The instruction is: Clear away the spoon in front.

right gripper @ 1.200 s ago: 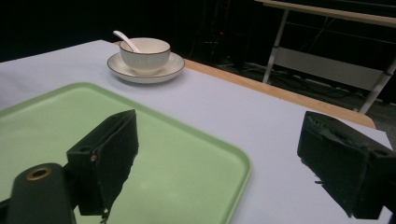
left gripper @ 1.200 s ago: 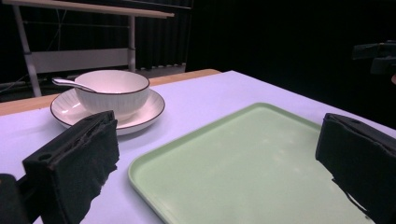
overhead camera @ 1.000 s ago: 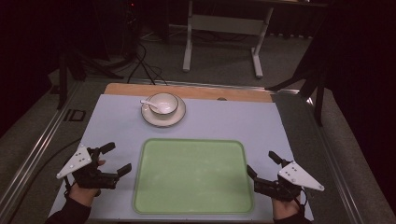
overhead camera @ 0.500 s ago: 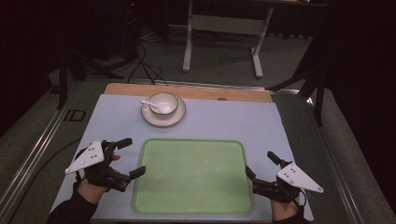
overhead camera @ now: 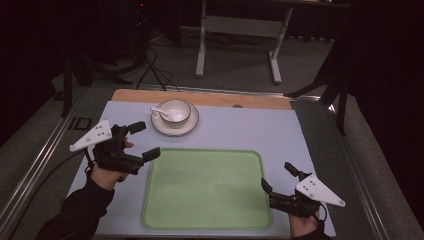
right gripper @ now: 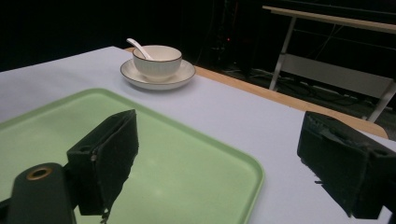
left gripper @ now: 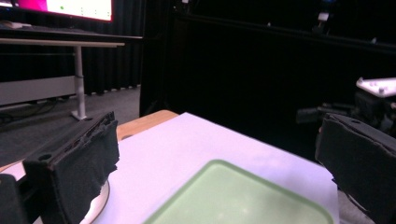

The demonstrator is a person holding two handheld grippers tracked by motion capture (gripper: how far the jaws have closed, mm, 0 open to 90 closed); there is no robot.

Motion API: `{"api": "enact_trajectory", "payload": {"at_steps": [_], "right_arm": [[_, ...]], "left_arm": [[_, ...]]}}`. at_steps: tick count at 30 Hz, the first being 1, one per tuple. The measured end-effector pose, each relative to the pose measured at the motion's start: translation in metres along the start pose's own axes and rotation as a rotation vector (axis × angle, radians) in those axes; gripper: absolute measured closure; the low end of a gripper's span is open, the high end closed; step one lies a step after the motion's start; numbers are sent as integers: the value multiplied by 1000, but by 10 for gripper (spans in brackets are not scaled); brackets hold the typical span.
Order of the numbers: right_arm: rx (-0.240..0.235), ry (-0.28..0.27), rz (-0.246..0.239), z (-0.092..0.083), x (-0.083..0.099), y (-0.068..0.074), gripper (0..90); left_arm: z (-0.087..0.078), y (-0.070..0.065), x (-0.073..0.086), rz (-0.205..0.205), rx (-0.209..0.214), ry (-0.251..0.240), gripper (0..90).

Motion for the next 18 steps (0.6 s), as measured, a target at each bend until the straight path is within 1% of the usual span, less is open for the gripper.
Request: {"api": "enact_trajectory", "payload": {"at_steps": [3,4,5,6,7,8,9,10,11,12,13,16,18], "right_arm": [[-3,2,-3,1,0,1,124],[-3,3,-4,1,0,1,124],[-2,4,-6,1,0,1,124],[-3,5,-5,1,1,2,124],[-3,5,-5,1,1,2,124],[-5,6,-5,1,1,2,124],[-5,6,-5,1,1,2,124],[-5,6,-6,1,1,2,124],[-5,7,-8,1,1,2,124],[-5,7,-8,1,1,2,124],[-7,7,-7,1,1,2,124],[-10,8,-6,1,1,2,124],[-12,8,-5,1,1,2,124]], "left_arm": [[7,12,-7,-2,-27,-7,0],[9,17,-9,-7,-43,-13,0],[12,21,-10,-21,-46,-19,0],[15,25,-11,-28,-54,-14,0],[17,29,-12,-24,-73,-20,0],[20,33,-12,-26,-84,-25,0],[22,36,-11,-28,-92,-20,0],[26,42,-9,-21,-121,-17,0],[28,46,-8,-29,-135,-24,0],[28,46,-8,-29,-135,-24,0],[33,57,-3,-51,-164,-17,0],[38,73,4,-107,-198,-16,1],[40,83,8,-133,-221,-14,3]]}}
Point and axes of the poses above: each handheld gripper's, and its own axes: z roughly forward along the jaws, x roughly out of its underside, y roughly to its left, the point moved 7 cm from there along z, roughly forward along the jaws, and after that the axes turned 6 degrees about -y, right-handed, at the moved point
